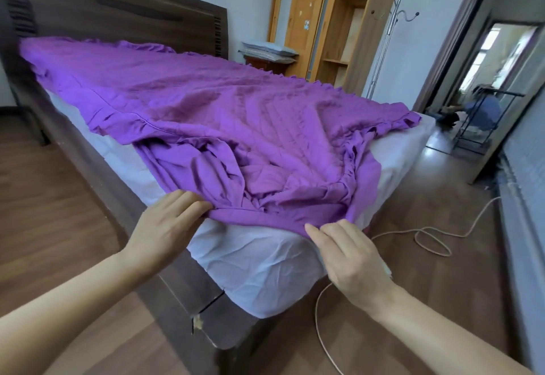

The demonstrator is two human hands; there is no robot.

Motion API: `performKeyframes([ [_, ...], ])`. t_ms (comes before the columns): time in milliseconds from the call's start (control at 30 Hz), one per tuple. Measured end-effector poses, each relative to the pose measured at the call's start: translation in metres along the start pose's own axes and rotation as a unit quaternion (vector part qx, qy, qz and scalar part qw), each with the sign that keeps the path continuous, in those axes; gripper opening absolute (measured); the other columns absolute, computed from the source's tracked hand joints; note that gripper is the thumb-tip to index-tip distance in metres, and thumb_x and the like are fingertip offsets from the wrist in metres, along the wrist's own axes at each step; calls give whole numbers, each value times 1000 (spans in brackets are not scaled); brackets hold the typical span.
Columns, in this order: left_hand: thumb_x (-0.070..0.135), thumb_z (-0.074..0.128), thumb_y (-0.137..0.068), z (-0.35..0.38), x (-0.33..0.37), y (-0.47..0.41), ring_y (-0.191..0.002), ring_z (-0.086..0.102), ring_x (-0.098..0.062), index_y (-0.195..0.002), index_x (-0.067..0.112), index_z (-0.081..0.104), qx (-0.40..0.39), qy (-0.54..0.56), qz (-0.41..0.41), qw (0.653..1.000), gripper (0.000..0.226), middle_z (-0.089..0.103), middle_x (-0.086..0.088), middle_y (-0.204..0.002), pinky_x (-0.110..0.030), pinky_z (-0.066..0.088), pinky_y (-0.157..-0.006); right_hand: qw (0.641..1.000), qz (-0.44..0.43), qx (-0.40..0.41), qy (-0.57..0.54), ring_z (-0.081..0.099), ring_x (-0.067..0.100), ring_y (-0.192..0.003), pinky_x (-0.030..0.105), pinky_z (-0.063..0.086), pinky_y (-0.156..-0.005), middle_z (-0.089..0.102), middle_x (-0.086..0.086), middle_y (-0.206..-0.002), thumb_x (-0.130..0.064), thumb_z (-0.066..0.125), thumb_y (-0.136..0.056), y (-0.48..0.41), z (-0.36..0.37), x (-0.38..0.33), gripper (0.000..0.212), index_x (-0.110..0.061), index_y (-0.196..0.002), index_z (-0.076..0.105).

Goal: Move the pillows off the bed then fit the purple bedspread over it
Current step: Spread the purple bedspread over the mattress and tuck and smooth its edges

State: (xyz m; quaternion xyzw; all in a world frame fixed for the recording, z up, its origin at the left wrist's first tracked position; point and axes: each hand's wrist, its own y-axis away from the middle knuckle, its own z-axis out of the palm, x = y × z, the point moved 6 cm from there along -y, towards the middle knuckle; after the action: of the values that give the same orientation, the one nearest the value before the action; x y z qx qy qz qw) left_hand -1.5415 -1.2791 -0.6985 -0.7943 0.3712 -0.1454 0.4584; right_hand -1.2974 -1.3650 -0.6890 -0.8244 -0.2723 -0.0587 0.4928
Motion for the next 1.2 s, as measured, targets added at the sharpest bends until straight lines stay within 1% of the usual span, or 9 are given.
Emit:
performKeyframes([
  [200, 7, 44, -91, 7, 7, 19, -68, 52, -28, -100, 13, 51, -18, 27, -7, 999, 12, 59, -9, -79, -35, 42, -62, 999, -12, 6, -42, 48, 28, -56, 38, 44, -52, 56, 10, -68, 5, 59, -85, 13, -2, -13, 15, 0, -94, 71],
  [367, 8, 59, -84, 29, 21, 58, -71, 53, -25, -95, 16, 54, -136, 21, 44, 990, 14, 58, -3, -84, -31, 42, -65, 994, -58, -80, -35, 47, 24, -57, 35, 44, -51, 55, 6, -66, -1, 46, -91, 63, 18, -32, 26, -3, -92, 72],
  [433, 12, 51, -91, 39, 29, 73, -71, 50, -23, -91, 15, 58, -169, 14, 60, 984, 7, 57, -1, -85, -29, 40, -64, 992, -71, -104, -22, 46, 24, -61, 34, 41, -56, 55, 6, -68, -1, 48, -90, 77, 28, -34, 24, -4, -94, 71],
  [500, 12, 40, -95, 45, 35, 81, -72, 47, -22, -88, 15, 60, -178, 10, 62, 982, 21, 56, -1, -85, -29, 42, -62, 989, -82, -119, -18, 46, 24, -63, 33, 38, -60, 56, 7, -70, -1, 44, -91, 84, 34, -34, 27, -4, -97, 70],
  [600, 8, 46, -88, 49, 34, 81, -70, 48, -23, -87, 14, 62, -185, 18, 40, 982, 17, 57, -1, -85, -31, 44, -61, 989, -80, -123, -28, 48, 24, -61, 32, 39, -59, 57, 6, -69, -2, 39, -92, 89, 37, -34, 30, -4, -97, 69],
  [767, 29, 41, -96, 69, 51, 97, -71, 52, -17, -87, 24, 57, -266, 76, 52, 960, 19, 54, 6, -82, -27, 46, -60, 972, -103, -203, -59, 48, 20, -64, 28, 46, -53, 58, 2, -72, -3, 41, -90, 129, 52, -39, 24, -10, -99, 61],
  [833, 31, 36, -98, 78, 57, 102, -73, 52, -15, -84, 25, 54, -297, 99, 50, 948, 23, 53, 8, -83, -23, 44, -64, 960, -90, -254, -70, 51, 17, -67, 24, 49, -54, 59, -2, -74, -12, 46, -76, 139, 61, -39, 29, -14, -99, 62],
  [933, 25, 40, -97, 87, 55, 108, -79, 54, -18, -89, 23, 55, -315, 121, 43, 940, 18, 56, 6, -90, -25, 47, -72, 942, -81, -317, -82, 57, 15, -68, 22, 53, -56, 61, -4, -77, -13, 38, -66, 141, 73, -37, 45, -16, -102, 65],
  [1200, 33, 23, -101, 87, 55, 109, -88, 58, -21, -99, 19, 60, -320, 137, 38, 937, 40, 59, 2, -100, -30, 48, -81, 926, -71, -363, -75, 52, 15, -77, 25, 50, -74, 60, -3, -89, -10, 38, -71, 146, 67, -35, 49, -12, -114, 62],
])
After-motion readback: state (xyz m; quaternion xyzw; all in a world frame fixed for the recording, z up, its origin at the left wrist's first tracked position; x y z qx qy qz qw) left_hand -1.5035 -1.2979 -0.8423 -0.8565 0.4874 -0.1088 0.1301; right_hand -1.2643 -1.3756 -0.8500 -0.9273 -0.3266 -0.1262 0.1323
